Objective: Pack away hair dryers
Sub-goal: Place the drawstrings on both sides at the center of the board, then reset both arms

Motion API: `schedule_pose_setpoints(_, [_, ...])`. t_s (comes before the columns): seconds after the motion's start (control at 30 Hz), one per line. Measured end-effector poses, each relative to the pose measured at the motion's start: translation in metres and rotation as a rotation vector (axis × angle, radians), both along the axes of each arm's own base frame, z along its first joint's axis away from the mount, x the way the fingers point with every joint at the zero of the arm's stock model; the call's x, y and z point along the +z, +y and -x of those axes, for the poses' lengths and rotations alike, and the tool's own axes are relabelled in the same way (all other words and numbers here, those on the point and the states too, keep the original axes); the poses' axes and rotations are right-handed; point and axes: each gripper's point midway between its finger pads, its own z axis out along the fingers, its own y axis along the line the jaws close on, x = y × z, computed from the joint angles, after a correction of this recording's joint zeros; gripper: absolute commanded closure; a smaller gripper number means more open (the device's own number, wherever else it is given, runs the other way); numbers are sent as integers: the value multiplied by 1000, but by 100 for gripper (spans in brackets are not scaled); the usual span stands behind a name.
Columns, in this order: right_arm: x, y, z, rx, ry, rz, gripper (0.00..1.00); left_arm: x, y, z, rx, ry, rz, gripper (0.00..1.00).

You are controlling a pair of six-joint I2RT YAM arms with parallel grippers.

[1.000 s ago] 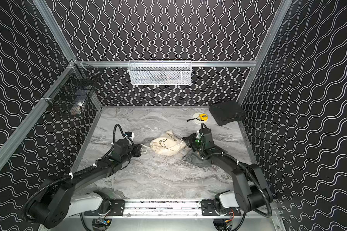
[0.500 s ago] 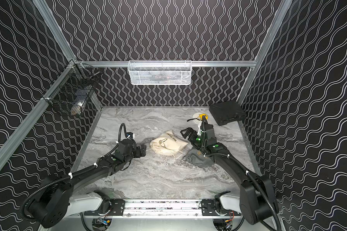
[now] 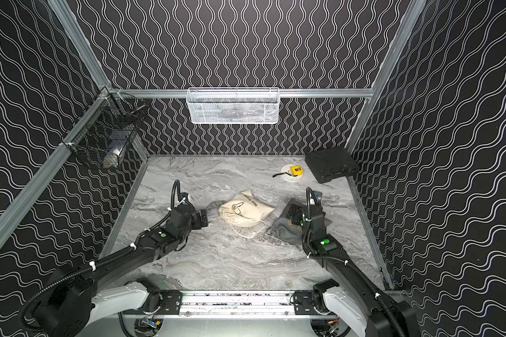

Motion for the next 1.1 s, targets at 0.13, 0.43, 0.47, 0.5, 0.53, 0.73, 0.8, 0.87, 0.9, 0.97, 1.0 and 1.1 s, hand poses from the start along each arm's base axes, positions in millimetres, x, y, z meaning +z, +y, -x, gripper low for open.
schedule_pose_setpoints(0.13, [-33,-42,9,-115,-39,96,0,3,2,0,11,-11,-5,1])
schedule_pose_setpoints(0.43, [-62,-89,-5,-233,-101,54,0,5,8,-2,29,-26,-58,1])
schedule_pose_setpoints(0.47, [-61,-88,-13,-222,-108,59,0,4,9,-2,31,-25,-68,1])
schedule_pose_setpoints(0.5, [-61,-86,-20,-207,-115,62,0,3,11,-2,32,-24,-84,1])
schedule_pose_setpoints(0.53, [-62,-84,-29,-193,-123,63,0,3,12,-3,36,-25,-94,1])
schedule_pose_setpoints(0.73, [-56,-78,-55,-144,-195,56,0,14,17,-13,53,-82,-167,1])
schedule_pose_setpoints(0.8, [-45,-74,-70,-116,-204,66,0,17,18,-19,53,-114,-195,1])
schedule_pose_setpoints(0.87, [-45,-68,-88,-73,-185,74,0,19,16,-26,38,-138,-232,1])
schedule_pose_setpoints(0.9, [-49,-67,-92,-57,-150,70,0,19,14,-30,29,-151,-259,1])
schedule_pose_setpoints(0.97, [-51,-68,-96,-53,-124,66,0,19,16,-39,23,-169,-309,1])
schedule_pose_setpoints(1.0, [-54,-70,-95,-58,-117,67,0,18,17,-43,20,-177,-331,1])
schedule_pose_setpoints(1.1, [-68,-71,-90,-60,-56,68,0,8,38,-57,38,-186,-375,1])
